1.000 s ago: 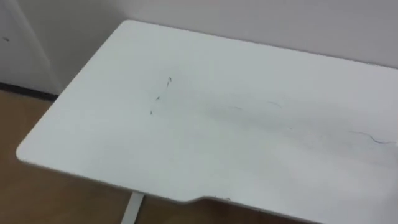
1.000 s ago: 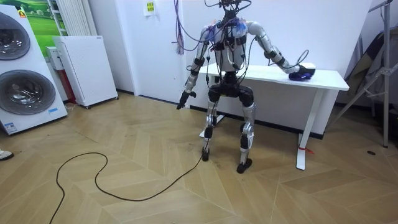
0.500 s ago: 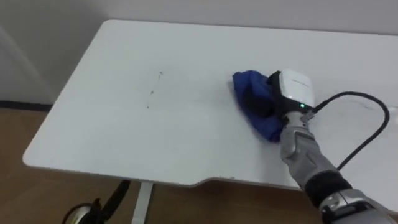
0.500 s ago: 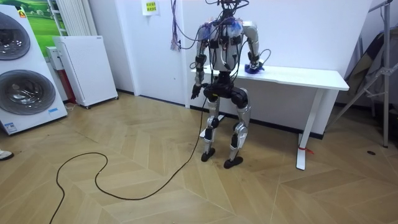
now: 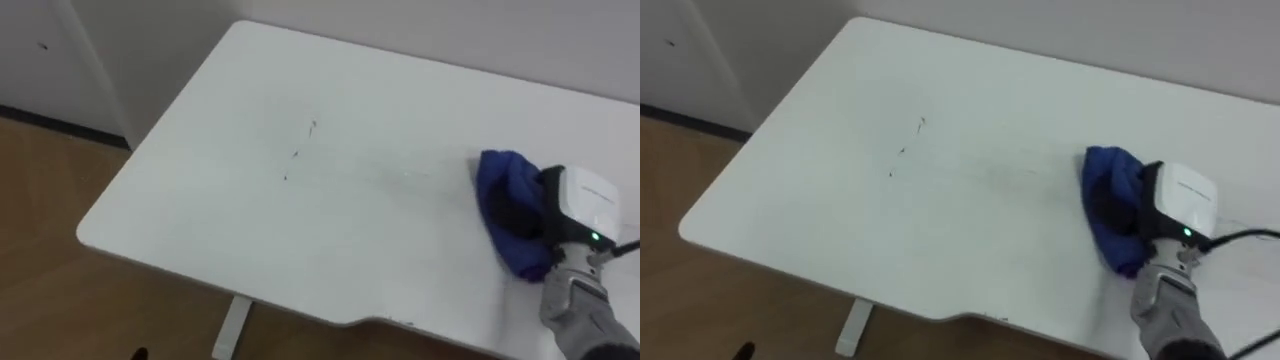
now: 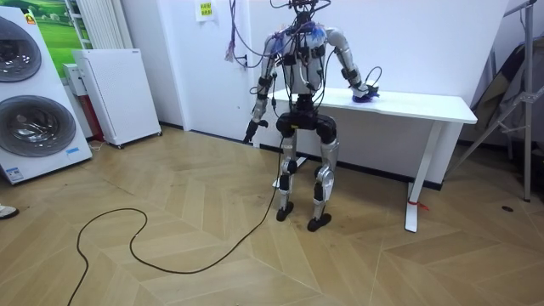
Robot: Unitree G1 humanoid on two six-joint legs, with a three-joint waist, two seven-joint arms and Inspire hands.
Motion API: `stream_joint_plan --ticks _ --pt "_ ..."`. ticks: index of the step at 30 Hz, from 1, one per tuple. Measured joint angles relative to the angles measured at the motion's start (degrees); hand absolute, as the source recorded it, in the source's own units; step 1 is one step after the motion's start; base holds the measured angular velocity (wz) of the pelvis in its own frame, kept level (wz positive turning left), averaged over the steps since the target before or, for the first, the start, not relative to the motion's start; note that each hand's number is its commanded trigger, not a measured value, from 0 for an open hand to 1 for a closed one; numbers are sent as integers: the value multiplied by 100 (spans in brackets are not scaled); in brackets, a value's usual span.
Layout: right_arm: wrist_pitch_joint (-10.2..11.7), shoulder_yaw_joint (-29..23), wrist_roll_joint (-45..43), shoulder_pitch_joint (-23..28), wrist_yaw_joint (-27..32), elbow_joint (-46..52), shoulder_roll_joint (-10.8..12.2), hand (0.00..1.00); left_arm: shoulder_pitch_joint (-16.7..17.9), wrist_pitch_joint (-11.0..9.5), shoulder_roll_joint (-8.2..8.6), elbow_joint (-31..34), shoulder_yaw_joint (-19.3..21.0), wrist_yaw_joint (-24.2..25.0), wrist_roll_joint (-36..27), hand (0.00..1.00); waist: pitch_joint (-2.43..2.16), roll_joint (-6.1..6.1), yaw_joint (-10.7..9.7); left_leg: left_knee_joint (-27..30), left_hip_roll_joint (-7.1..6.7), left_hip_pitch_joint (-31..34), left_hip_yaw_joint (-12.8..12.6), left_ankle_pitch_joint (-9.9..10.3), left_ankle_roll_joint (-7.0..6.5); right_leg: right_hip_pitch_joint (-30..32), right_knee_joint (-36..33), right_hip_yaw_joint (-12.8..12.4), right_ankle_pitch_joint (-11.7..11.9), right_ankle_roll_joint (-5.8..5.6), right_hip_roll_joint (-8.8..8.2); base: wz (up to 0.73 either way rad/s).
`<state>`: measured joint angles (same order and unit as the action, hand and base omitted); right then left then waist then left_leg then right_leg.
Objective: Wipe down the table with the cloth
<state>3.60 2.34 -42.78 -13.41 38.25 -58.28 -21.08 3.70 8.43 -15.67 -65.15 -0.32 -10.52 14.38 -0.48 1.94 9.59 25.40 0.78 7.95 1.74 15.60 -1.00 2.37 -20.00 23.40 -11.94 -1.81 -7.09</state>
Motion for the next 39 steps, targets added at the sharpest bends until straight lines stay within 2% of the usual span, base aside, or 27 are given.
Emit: stream_joint_plan --ticks 1,3,5,6,7,9,10,12,15,17,20,22,24,25,26,27,28,29,31,32,33,34,35,36,37,38,39 --pt "-5 -9 -5 -17 -21 -1 0 100 -23 -18 21 0 -3 0 -14 0 7 -10 10 4 -1 -19 -1 2 -3 -24 13 1 4 -7 0 0" --pt "-136 57 1 -259 -122 28 -4 100 -164 -51 135 -3 -61 -1 -19 0 92 -126 40 -15 7 -9 -13 6 -12 -33 8 -30 9 -8 8 -12" --pt "-254 144 -19 -467 -271 58 -3 100 -219 -122 219 -11 -126 2 -18 0 153 -225 67 -40 42 -10 -69 2 -7 12 -9 -135 50 31 45 -26" --pt "-357 278 -27 -600 -338 90 9 100 -261 -140 242 -16 -221 22 -18 0 169 -251 90 -66 39 -5 -124 -12 12 84 -72 -148 62 60 30 -28" --pt "-406 350 -28 -666 -372 109 16 100 -294 -137 247 -20 -259 47 -33 0 173 -246 92 -82 30 11 -133 -32 21 115 -79 -154 59 72 28 -21" --pt "-726 597 -51 -895 -614 356 64 100 -470 -134 273 -28 -411 182 -39 0 169 -201 198 -228 50 80 -271 -162 67 339 -71 -303 72 133 56 -24" --pt "-777 651 -58 -996 -679 367 110 100 -500 -133 289 -34 -435 220 -24 0 171 -196 208 -284 56 80 -304 -201 76 373 -67 -304 87 158 54 -25" --pt "-990 958 -79 -1245 -900 514 296 100 -653 -133 376 -176 -456 285 -28 0 179 -178 294 -453 66 39 -346 -326 119 425 -69 -317 114 219 58 -10" --pt "-1044 1261 -121 -1400 -1093 748 406 100 -631 -81 378 -140 -571 385 -41 0 184 -162 426 -481 101 46 -310 -354 158 459 -57 -349 94 255 115 5" --pt "-1067 1330 -112 -1437 -1130 762 399 100 -578 2 373 -139 -688 451 -74 0 183 -144 517 -476 112 31 -305 -358 166 438 -58 -340 93 258 128 6" --pt "-1023 1343 -43 -1412 -1113 709 351 100 -360 39 329 -127 -665 511 -186 0 189 -105 485 -467 101 13 -290 -358 165 374 -15 -305 84 245 111 9" --pt "-863 1259 -41 -1206 -973 700 298 100 -291 38 284 -120 -642 525 -235 0 183 -84 464 -473 90 -25 -281 -353 157 285 52 -266 81 220 106 16" --pt "-684 1118 74 -847 -786 658 245 100 -184 27 225 -7 -544 560 -225 0 173 -70 373 -472 53 -131 -252 -336 131 94 127 -144 39 157 20 42" --pt "-552 950 127 -594 -628 584 244 100 -107 -4 139 57 -524 582 -184 0 169 -65 197 -454 39 -225 -259 -315 96 -97 215 -13 8 106 9 73" --pt "-429 690 138 -284 -471 552 240 100 -58 -35 61 98 -397 593 9 0 149 -74 85 -369 51 -275 -364 -260 48 -260 248 35 -28 50 -2 74" --pt "-353 475 222 23 -319 535 218 100 -40 -50 -13 103 -226 587 143 0 88 -49 69 -325 56 -312 -421 -202 16 -322 207 38 -73 13 -33 39" --pt "-338 402 241 126 -265 534 198 100 -31 -50 -53 102 -163 577 153 0 74 -37 57 -313 34 -339 -429 -180 -1 -342 173 40 -81 -1 -61 8" --pt "-329 255 251 282 -203 525 149 100 -26 -50 -103 100 -36 569 153 0 65 -47 9 -246 -4 -355 -445 -100 -46 -348 -20 40 -126 -37 -99 -10" --pt "-340 124 355 439 -172 482 89 100 -14 -60 -97 99 -7 549 135 0 38 -158 -18 -25 8 -400 -489 51 -131 -345 -393 11 -145 -72 -208 -15" --pt "-403 117 456 417 -165 448 88 100 -37 -87 -73 91 -15 489 140 0 58 -219 -19 59 29 -480 -566 124 -197 -259 -776 35 -140 -79 -328 -34" --pt "-518 160 454 342 -195 415 117 100 -56 -144 -62 88 -60 416 141 0 58 -272 40 145 33 -542 -686 202 -256 -90 -1195 38 -101 -127 -480 -43" --pt "-596 203 456 271 -236 401 147 100 -69 -164 -55 81 -101 370 140 0 66 -301 69 204 47 -550 -745 244 -283 -5 -1384 0 -66 -155 -529 -59" --pt "-774 276 441 95 -301 360 241 100 -127 -206 -39 22 -140 302 140 0 75 -349 116 275 95 -555 -912 292 -332 170 -1728 -171 21 -156 -616 -73" --pt "-958 372 436 -88 -351 361 379 100 -249 -223 -1 -72 -209 200 98 0 103 -389 241 362 180 -535 -1122 331 -365 416 -2195 -271 56 -146 -737 -78" --pt "-1053 436 410 -167 -370 363 480 100 -323 -223 56 -124 -239 157 94 0 105 -393 323 392 229 -515 -1216 348 -374 520 -2446 -301 26 -136 -825 -88" --pt "-1205 620 371 -354 -408 364 667 100 -459 -219 112 -215 -341 51 92 0 107 -390 485 410 297 -476 -1365 349 -358 641 -2819 -322 -32 -123 -1023 -79" --pt "-1320 862 324 -594 -447 381 891 100 -625 -215 174 -245 -400 19 98 0 114 -373 652 459 391 -341 -1421 357 -300 728 -2895 -398 -63 -144 -1168 -78"
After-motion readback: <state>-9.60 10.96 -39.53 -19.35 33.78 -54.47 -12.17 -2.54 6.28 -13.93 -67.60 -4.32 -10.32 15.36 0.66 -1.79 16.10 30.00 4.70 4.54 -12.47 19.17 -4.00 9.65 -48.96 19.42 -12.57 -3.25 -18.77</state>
